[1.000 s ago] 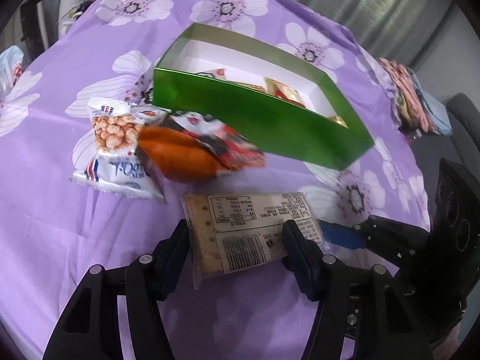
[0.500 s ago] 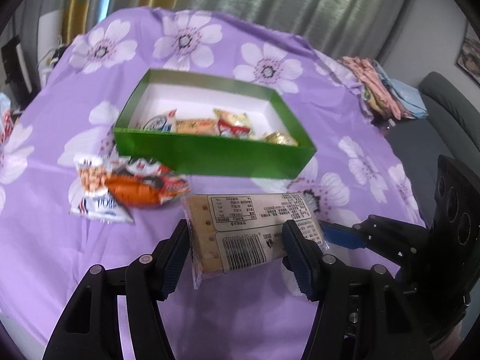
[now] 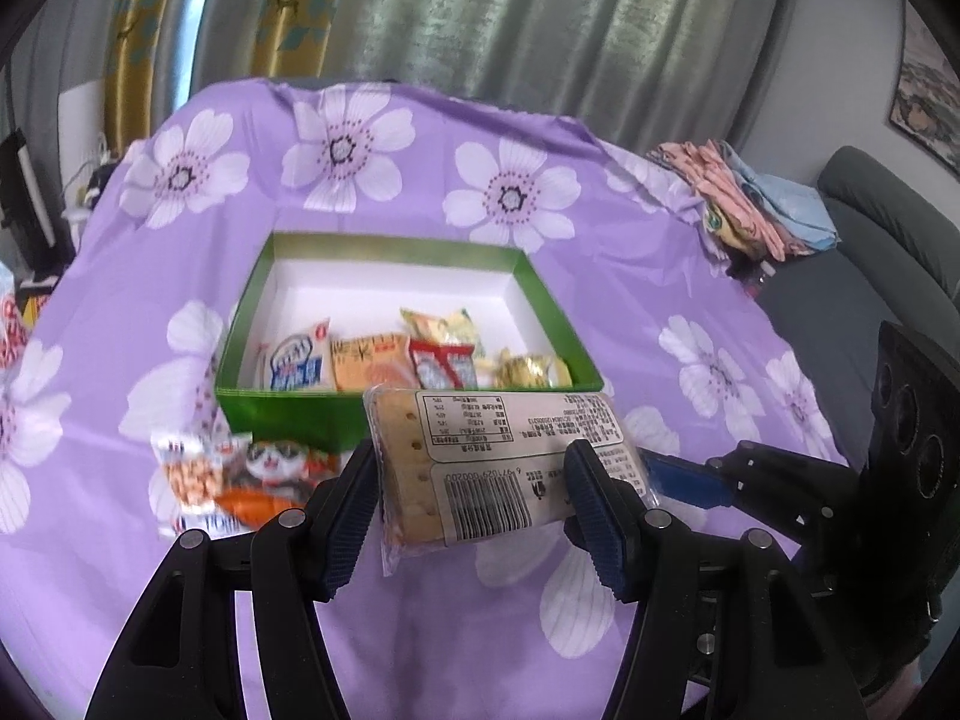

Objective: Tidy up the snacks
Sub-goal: 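Carry the cracker pack over the green box and lower it inside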

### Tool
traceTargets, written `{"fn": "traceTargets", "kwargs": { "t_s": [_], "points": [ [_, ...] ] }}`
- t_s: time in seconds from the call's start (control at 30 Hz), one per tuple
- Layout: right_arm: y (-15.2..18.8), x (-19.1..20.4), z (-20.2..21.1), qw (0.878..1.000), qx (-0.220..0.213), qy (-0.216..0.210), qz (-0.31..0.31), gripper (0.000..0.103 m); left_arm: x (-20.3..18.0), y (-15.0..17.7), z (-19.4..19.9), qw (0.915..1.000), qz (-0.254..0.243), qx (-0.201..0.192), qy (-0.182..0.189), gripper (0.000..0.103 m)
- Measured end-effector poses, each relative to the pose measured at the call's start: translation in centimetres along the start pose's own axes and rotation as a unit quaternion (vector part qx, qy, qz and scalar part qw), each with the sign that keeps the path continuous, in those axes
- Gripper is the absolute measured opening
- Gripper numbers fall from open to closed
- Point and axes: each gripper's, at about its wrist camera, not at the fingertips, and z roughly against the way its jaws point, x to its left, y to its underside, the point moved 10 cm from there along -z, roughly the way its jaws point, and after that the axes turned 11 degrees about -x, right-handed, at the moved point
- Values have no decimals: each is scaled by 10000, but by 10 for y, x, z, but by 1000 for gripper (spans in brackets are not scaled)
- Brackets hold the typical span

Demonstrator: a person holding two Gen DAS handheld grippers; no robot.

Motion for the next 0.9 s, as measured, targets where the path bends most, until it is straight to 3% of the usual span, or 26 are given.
{"fn": "traceTargets", "kwargs": {
  "t_s": [0.6,0.9],
  "points": [
    [-30,-28,-29,9998,-167,64,-40,39,7,-35,-36,9999,-80,-99,-37,62],
    [-63,-52,-49,9995,-285,151,15,39,11,-72,-60,9998,-64,-197,17,62]
  ]
}}
